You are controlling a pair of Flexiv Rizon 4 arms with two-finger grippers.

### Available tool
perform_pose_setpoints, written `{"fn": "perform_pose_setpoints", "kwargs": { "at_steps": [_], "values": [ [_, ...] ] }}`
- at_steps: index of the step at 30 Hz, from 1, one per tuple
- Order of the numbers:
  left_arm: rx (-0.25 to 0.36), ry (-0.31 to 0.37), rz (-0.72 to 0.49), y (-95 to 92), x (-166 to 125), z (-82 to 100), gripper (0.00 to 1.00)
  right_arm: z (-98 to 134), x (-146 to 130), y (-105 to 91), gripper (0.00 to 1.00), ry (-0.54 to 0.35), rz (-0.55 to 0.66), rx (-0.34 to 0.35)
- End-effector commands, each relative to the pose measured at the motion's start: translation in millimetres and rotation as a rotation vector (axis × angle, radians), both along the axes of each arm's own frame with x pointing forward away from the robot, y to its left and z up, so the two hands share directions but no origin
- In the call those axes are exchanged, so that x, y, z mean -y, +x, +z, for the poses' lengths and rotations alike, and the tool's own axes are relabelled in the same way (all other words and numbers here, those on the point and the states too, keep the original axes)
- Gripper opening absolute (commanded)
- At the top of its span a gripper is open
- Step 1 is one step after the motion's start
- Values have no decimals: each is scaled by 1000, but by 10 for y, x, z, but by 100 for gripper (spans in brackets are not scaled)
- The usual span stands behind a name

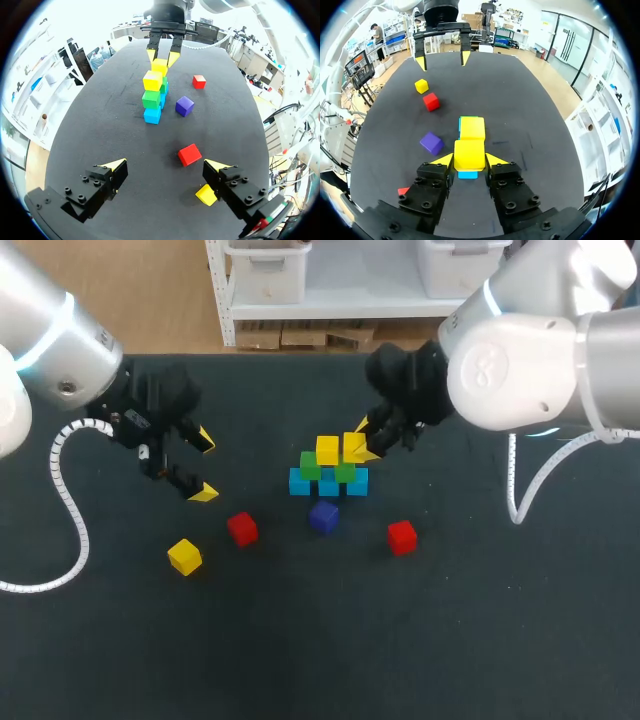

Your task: Place the blue cubes, place green cubes on the blue cubes, place the yellow cubes on the green cubes, then place the red cubes on the yellow cubes, and place purple cube on the red cubes.

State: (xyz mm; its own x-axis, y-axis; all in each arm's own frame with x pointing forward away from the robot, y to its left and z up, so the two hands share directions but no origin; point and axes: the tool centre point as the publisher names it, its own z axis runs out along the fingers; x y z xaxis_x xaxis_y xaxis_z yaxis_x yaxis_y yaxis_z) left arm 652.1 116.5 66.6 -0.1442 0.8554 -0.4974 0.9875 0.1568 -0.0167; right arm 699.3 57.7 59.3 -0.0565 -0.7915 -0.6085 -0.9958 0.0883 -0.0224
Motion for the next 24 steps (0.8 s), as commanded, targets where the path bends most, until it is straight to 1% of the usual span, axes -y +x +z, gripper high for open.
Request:
{"fn": "perform_pose_setpoints", "kwargs": {
  "at_steps": [1, 24],
  "values": [
    [3, -6, -3, -3, -17, -11, 100, -5, -19, 20, 0, 6, 6, -3],
    [3, -6, -3, -3, -17, -11, 100, -37, -55, 24, 0, 1, 12, -10]
  ]
}}
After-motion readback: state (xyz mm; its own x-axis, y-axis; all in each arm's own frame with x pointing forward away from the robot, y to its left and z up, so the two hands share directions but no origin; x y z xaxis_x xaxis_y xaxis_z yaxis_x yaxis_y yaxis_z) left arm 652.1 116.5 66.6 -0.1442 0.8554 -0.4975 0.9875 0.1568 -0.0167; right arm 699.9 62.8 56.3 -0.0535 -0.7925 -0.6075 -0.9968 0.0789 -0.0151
